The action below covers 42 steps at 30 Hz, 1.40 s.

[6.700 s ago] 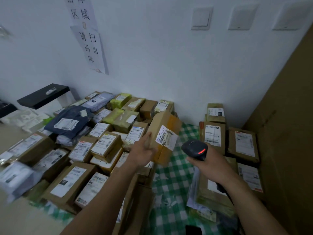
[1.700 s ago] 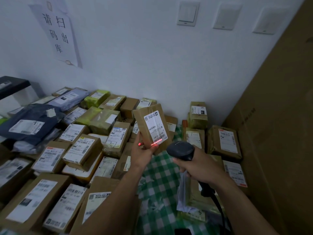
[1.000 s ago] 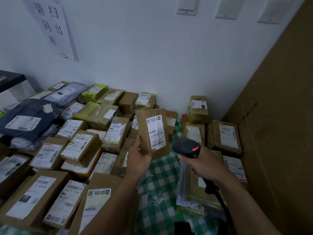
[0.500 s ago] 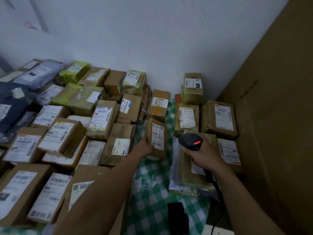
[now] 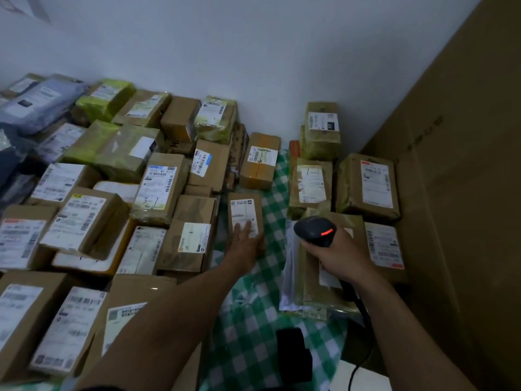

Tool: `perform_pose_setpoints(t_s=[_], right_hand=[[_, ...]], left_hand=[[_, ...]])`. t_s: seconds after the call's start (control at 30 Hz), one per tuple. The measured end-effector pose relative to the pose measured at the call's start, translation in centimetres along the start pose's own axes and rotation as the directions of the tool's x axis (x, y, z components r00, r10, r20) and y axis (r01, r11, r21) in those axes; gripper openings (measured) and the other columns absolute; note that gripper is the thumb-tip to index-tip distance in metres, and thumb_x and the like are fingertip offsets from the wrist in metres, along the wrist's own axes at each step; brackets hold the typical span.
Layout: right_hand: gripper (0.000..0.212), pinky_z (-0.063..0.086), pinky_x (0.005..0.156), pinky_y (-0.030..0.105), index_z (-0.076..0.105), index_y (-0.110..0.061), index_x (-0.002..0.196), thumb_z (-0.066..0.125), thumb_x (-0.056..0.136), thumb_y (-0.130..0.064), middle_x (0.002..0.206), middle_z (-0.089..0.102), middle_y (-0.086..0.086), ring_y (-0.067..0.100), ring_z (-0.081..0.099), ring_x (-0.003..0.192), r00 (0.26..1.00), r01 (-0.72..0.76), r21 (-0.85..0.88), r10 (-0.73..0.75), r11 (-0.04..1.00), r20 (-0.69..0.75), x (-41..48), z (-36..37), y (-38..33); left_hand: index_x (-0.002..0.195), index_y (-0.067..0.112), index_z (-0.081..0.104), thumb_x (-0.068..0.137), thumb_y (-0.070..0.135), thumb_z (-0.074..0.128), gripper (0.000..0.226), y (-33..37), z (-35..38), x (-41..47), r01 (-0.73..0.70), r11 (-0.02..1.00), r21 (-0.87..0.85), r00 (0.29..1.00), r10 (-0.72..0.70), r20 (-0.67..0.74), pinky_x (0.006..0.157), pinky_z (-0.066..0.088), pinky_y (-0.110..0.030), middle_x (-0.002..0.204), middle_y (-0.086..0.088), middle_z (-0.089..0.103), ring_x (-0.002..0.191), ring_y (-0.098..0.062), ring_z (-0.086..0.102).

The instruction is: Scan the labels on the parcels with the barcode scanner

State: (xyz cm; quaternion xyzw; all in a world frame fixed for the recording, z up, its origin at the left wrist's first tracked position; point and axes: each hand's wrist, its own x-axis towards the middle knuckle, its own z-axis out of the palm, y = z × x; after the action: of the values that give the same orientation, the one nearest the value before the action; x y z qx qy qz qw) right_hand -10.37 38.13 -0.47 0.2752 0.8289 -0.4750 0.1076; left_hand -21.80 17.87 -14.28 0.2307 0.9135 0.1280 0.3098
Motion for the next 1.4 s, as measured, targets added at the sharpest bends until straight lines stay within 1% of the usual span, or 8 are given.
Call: perform_pose_setpoints(t_s=[0.33, 0.43, 0.57, 0.77, 0.9, 1.07, 1.2, 1.4], right_hand=[[0.068, 0.058, 0.091, 0.042, 0.058, -0.039, 0.134, 0.080, 0.073, -0.060, 0.118, 0.071, -0.011, 0.015, 0.067, 0.107, 1.000, -0.002, 0.038, 0.002, 0.999, -0.008, 0.3, -0.2, 0.3], [0.053, 0.054, 0.081, 0.034, 0.062, -0.037, 0.130, 0.081, 0.082, -0.048, 0.110, 0.072, -0.010, 0.016, 0.068, 0.102, 1.000, 0.000, 0.056, 0.001, 0.998, -0.010, 0.2, -0.2, 0.0], [0.041, 0.046, 0.058, 0.020, 0.062, -0.030, 0.128, 0.078, 0.091, -0.035, 0.094, 0.068, -0.009, 0.008, 0.061, 0.077, 1.000, -0.013, 0.082, 0.014, 0.997, -0.012, -0.9, -1.3, -0.2], [0.055, 0.054, 0.074, 0.036, 0.055, -0.032, 0.130, 0.081, 0.084, -0.047, 0.101, 0.072, -0.001, 0.022, 0.069, 0.091, 0.986, -0.051, 0.137, 0.072, 0.989, -0.152, -3.5, -3.5, 1.4], [0.055, 0.053, 0.069, 0.032, 0.054, -0.026, 0.134, 0.082, 0.088, -0.035, 0.106, 0.071, 0.002, 0.020, 0.070, 0.090, 0.974, -0.080, 0.214, 0.123, 0.974, -0.192, -5.1, -4.2, 2.9], [0.062, 0.058, 0.092, 0.045, 0.054, -0.024, 0.138, 0.085, 0.085, -0.035, 0.123, 0.068, 0.000, 0.020, 0.066, 0.107, 0.973, -0.088, 0.266, 0.140, 0.960, -0.185, -6.4, -3.5, 3.9], [0.060, 0.053, 0.072, 0.032, 0.054, -0.026, 0.138, 0.083, 0.087, -0.034, 0.116, 0.071, 0.001, 0.019, 0.068, 0.098, 0.978, -0.057, 0.324, 0.118, 0.944, -0.172, -7.3, -3.1, 3.5], [0.048, 0.048, 0.066, 0.026, 0.057, -0.028, 0.131, 0.080, 0.090, -0.030, 0.110, 0.072, -0.003, 0.014, 0.069, 0.090, 0.978, 0.053, 0.334, 0.019, 0.941, -0.207, -9.3, -2.6, 1.0]], left_hand=[[0.162, 0.038, 0.018, 0.098, 0.003, 0.053, 0.081, -3.2, -3.7, 3.0, 0.026, 0.997, 0.068, 0.999, -0.025, -0.021, 0.126, 0.008, -0.063, 0.172, 0.003, -0.008, 0.157, -0.037, -0.012], [0.158, 0.022, 0.038, 0.102, 0.009, 0.053, 0.059, -2.2, -3.7, 3.0, 0.069, 0.968, -0.241, 0.991, -0.095, -0.099, 0.127, 0.010, -0.057, 0.171, -0.009, 0.011, 0.157, -0.040, 0.005], [0.130, -0.003, 0.063, 0.103, 0.005, 0.050, 0.030, 1.9, -4.5, -0.4, -0.022, 0.840, -0.543, 0.942, -0.164, -0.292, 0.108, 0.045, -0.040, 0.136, -0.021, 0.059, 0.129, -0.034, 0.054], [0.139, 0.024, 0.058, 0.099, 0.044, 0.065, 0.046, 8.3, -4.5, -8.9, -0.076, 0.577, -0.813, 0.965, -0.162, -0.205, 0.079, 0.044, -0.012, 0.128, 0.008, 0.060, 0.102, -0.002, 0.059], [0.150, 0.036, 0.046, 0.084, 0.066, 0.072, 0.077, 10.5, -2.9, -11.9, 0.030, 0.552, -0.833, 0.996, -0.090, -0.024, 0.105, 0.049, -0.035, 0.146, 0.010, 0.053, 0.129, -0.016, 0.056], [0.154, 0.043, 0.037, 0.092, 0.048, 0.073, 0.072, 11.9, -2.1, -13.3, -0.002, 0.533, -0.846, 0.999, 0.043, 0.025, 0.093, 0.047, -0.019, 0.145, 0.009, 0.053, 0.125, -0.010, 0.054], [0.136, 0.063, 0.038, 0.094, 0.042, 0.073, 0.058, 11.5, -1.0, -13.7, 0.004, 0.439, -0.898, 0.998, 0.060, 0.034, 0.101, 0.053, -0.029, 0.142, 0.004, 0.060, 0.117, -0.008, 0.063], [0.151, 0.054, 0.027, 0.095, 0.039, 0.072, 0.074, 10.1, 0.1, -15.3, -0.005, 0.242, -0.970, 0.998, 0.061, 0.011, 0.093, 0.058, -0.030, 0.127, -0.001, 0.069, 0.109, -0.012, 0.072]])
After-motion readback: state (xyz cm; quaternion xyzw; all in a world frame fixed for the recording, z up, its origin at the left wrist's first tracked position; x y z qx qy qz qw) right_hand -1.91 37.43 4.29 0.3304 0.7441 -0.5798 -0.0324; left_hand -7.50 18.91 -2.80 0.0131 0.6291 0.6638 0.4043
